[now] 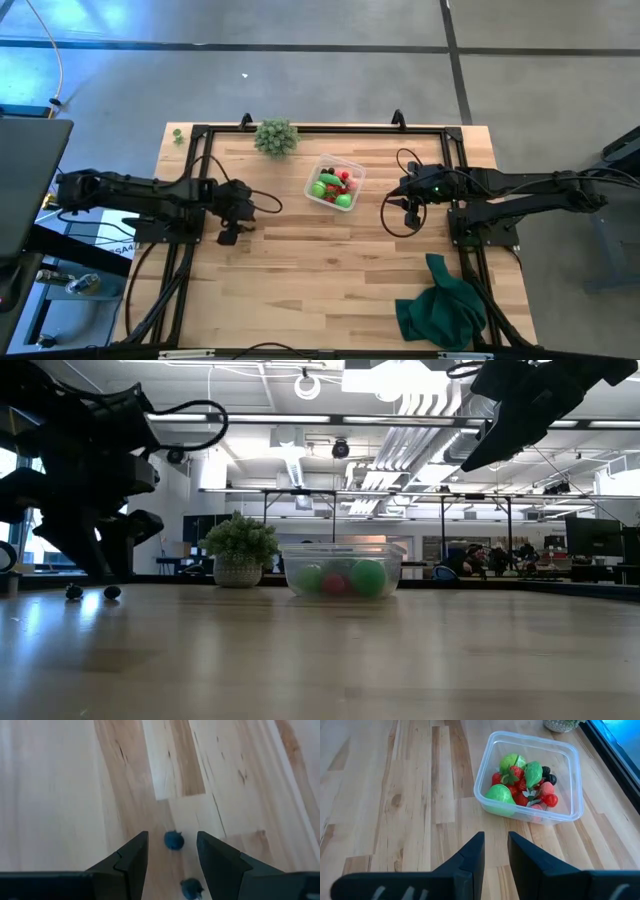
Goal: Pick and placing Produce into tupperware
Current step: Put the blueberry into the transparent container
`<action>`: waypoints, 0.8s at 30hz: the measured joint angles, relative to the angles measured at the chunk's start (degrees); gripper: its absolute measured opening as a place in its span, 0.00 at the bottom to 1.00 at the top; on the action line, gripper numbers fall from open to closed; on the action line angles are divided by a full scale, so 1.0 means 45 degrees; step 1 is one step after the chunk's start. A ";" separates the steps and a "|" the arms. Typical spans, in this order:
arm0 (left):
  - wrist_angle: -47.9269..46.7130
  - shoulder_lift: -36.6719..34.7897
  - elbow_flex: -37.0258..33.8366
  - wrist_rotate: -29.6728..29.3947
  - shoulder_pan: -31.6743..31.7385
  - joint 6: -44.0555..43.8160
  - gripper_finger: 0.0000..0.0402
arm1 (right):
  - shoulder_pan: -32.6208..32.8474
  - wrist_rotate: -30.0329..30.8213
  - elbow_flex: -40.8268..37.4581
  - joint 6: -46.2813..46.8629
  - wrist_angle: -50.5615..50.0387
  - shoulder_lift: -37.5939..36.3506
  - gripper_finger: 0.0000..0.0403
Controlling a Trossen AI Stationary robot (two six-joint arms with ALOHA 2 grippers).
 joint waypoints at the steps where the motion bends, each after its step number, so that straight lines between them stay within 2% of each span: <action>1: -0.0011 0.0142 0.0000 0.0002 -0.0002 0.0031 0.39 | 0.0001 0.0000 0.0000 0.0003 0.0002 0.0000 0.19; 24: 0.0879 0.1734 0.0012 0.0156 -0.0010 0.0641 0.39 | -0.0001 0.0033 -0.0001 -0.0001 0.0001 0.0000 0.19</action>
